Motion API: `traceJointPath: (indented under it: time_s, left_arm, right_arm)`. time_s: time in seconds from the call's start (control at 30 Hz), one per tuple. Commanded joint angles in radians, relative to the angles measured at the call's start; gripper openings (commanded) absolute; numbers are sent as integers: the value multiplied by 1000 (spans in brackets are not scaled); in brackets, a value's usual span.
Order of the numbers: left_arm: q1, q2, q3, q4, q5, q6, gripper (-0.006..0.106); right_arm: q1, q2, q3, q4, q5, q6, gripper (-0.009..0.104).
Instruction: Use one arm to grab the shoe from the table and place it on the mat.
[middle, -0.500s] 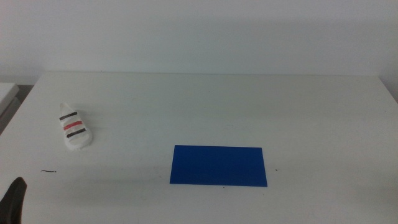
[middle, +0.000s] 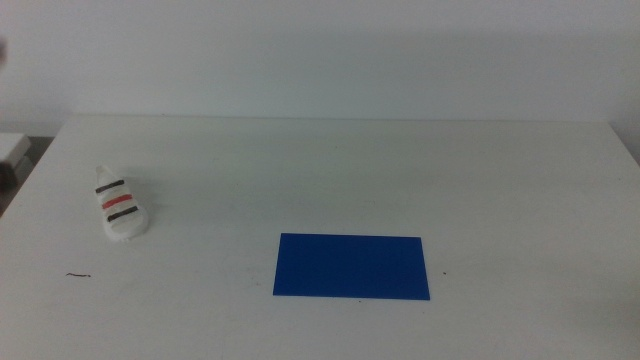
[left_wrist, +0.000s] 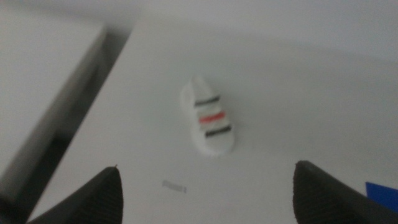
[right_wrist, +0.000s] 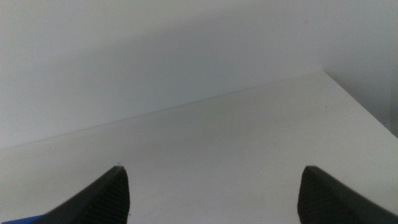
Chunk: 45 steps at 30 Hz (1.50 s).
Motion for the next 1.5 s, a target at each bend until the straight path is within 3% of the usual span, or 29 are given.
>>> traceJointPath:
  time_s: [0.0, 0.33, 0.63, 1.3, 1.37, 1.47]
  left_arm:
    - [20, 157, -139, 8, 148, -82, 94]
    - [24, 761, -629, 23, 452, -331, 94]
    - [13, 1108, -833, -11, 431, -333, 94]
    - [-34, 1336, -862, -12, 261, -331, 93]
    - [-34, 1339, -862, -8, 254, -334, 89]
    - [-34, 1341, -862, -1, 259, -341, 72]
  right_arm:
    - [2, -5, 2, -7, -8, -4, 79]
    - [2, -5, 2, -7, -8, -4, 79]
    - [2, -5, 2, -7, -8, -4, 79]
    - [2, -5, 2, -7, -8, -4, 79]
    - [2, -5, 2, -7, -8, -4, 79]
    - [2, -5, 2, -7, -8, -4, 79]
